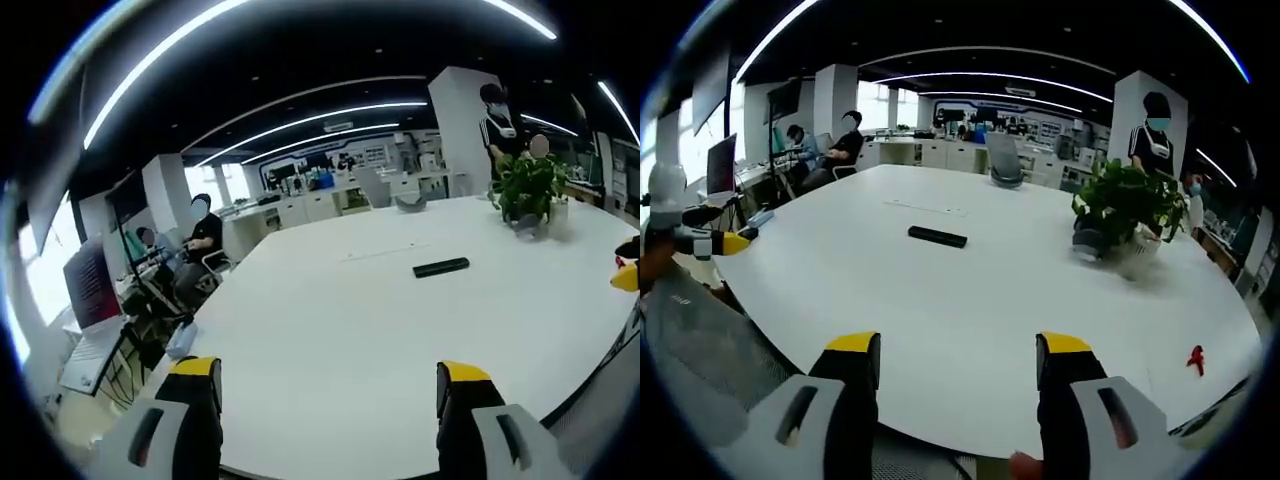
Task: Press the specified remote control buttons in sequence, fully releasing each button before pressing the next.
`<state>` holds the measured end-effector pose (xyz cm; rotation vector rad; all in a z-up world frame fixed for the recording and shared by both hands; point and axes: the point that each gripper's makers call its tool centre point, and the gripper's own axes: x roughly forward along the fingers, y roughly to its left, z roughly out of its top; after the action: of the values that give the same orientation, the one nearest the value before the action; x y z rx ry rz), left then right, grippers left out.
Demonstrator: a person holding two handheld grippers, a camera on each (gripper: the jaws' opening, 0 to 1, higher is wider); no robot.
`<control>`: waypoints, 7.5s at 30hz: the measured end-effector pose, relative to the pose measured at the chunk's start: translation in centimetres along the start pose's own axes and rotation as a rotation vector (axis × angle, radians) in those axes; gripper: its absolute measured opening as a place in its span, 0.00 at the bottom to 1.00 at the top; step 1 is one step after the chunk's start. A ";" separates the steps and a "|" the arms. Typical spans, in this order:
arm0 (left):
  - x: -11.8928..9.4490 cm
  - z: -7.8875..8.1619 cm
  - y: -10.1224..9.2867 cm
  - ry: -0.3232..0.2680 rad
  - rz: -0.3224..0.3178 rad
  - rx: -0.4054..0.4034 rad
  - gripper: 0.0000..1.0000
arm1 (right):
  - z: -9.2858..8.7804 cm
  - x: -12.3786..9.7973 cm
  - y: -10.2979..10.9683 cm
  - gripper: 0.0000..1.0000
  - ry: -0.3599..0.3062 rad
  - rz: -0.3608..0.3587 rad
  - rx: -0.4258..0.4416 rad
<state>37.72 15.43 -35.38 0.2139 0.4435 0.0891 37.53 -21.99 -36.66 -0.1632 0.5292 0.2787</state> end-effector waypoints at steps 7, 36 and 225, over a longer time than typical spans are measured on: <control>0.0 -0.1 -0.1 0.006 -0.004 0.006 0.92 | -0.1 0.0 0.0 0.65 0.005 0.003 -0.003; 0.1 -0.6 -0.5 0.040 -0.014 0.029 0.91 | -0.3 0.1 0.1 0.61 0.017 0.010 -0.002; 32.6 3.4 -25.3 0.358 -1.064 0.878 0.23 | -3.2 1.0 0.2 0.35 0.190 0.030 0.022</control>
<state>69.50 -5.54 -51.66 0.8006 0.8874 -1.1484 36.78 -22.26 -39.90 -0.1611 0.7236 0.2884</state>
